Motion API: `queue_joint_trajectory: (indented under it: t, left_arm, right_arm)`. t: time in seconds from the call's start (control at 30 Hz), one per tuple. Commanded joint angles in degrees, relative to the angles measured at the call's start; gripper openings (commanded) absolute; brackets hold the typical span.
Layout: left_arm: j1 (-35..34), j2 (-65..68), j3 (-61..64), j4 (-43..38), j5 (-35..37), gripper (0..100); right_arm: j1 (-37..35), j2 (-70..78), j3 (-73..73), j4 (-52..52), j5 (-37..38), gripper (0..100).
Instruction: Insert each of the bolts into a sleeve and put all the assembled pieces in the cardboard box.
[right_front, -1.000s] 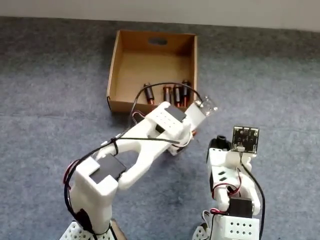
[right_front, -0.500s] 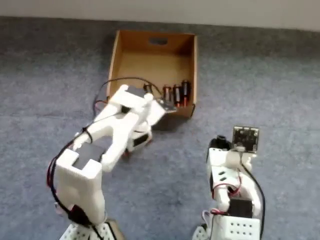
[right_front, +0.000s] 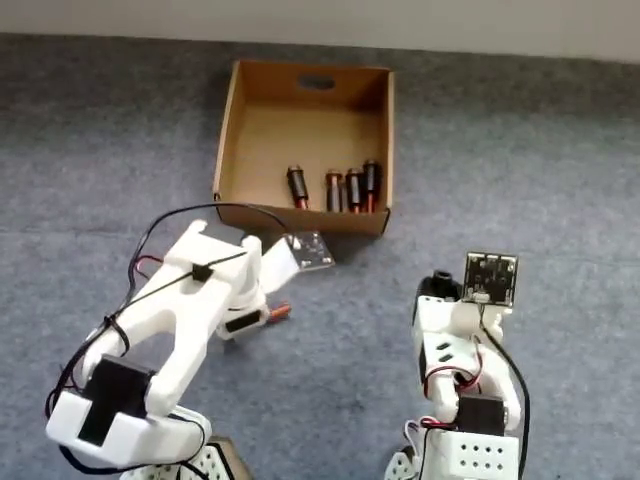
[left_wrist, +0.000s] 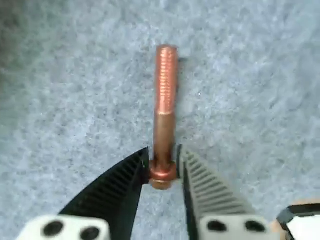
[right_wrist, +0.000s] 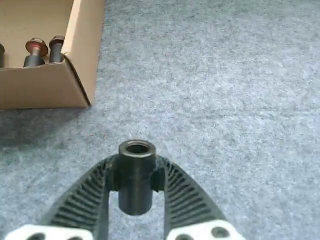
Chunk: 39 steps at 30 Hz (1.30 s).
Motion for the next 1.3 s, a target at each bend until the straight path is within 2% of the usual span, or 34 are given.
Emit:
queue_joint_trajectory:
  t: [0.0,0.07,0.2,0.33,0.4,0.57,0.77,0.97,1.27]
  left_arm:
    - [-0.48,-3.03,0.48,-3.08,2.11,29]
    - [-0.48,-3.21,0.04,-3.43,2.11,28]
    - [-1.36,-3.3,-3.12,-1.58,2.46,20]
    - [-4.79,-3.65,-6.9,2.99,9.67,14]
    - [-6.64,-6.37,-6.81,4.4,10.2,13]
    - [-7.16,-19.65,1.1,5.01,10.29,14]
    - [-1.36,-29.14,12.53,4.57,10.29,14]
    - [1.19,-23.87,13.32,4.57,10.29,24]
    - [-2.42,-9.1,9.63,-2.99,10.11,19]
  right_arm:
    - [0.4,-0.84,-0.4,-0.4,-0.62,0.5]
    - [0.4,-0.84,-0.4,-0.4,-0.62,0.5]
    - [0.4,-0.84,-0.4,-0.4,-0.62,0.5]
    - [0.4,-0.84,-0.4,-0.4,-0.62,0.5]
    - [0.4,-0.84,-0.4,-0.4,-0.62,0.5]
    - [0.4,-0.84,-0.4,-0.4,-0.62,0.5]
    - [0.31,-0.84,-0.4,-0.4,-0.62,0.5]
    - [0.31,-0.84,-0.4,-0.4,-0.62,0.5]
    - [0.31,-0.84,-0.4,-0.4,-0.62,0.5]
